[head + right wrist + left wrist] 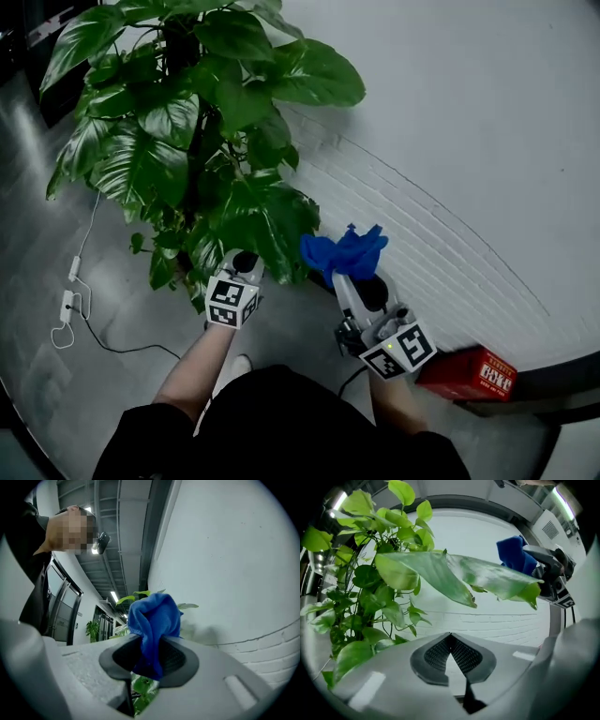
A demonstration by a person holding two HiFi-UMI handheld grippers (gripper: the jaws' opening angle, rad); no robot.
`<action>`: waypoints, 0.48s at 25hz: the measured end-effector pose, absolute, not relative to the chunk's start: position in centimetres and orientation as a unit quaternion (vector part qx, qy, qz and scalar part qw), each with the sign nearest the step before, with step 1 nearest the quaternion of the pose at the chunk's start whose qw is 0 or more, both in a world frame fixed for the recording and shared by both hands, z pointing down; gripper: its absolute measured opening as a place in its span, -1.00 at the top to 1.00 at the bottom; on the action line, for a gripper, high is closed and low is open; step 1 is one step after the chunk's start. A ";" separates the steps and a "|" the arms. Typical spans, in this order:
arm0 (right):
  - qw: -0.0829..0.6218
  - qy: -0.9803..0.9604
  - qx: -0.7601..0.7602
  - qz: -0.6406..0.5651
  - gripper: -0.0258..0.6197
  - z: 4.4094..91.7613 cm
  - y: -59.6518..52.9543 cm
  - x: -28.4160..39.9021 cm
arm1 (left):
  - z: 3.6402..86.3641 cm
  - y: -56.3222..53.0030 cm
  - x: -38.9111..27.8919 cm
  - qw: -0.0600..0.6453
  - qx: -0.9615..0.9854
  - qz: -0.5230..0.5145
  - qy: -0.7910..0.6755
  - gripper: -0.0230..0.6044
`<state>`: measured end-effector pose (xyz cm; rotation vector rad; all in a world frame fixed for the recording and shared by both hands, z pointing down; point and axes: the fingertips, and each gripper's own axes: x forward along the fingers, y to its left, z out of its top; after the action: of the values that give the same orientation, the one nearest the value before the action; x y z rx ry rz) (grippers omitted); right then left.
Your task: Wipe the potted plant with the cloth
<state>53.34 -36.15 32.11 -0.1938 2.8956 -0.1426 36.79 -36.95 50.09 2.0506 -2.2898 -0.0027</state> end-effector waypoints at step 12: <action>0.039 0.994 -0.085 0.049 0.60 28.6 -39.5 48.5 | 40.7 -35.5 36.7 -0.056 0.692 -0.040 -0.718 0.91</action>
<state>48.49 -39.51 28.65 -0.2595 3.0484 0.1514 36.66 -35.52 40.68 2.2571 -2.3410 -0.1315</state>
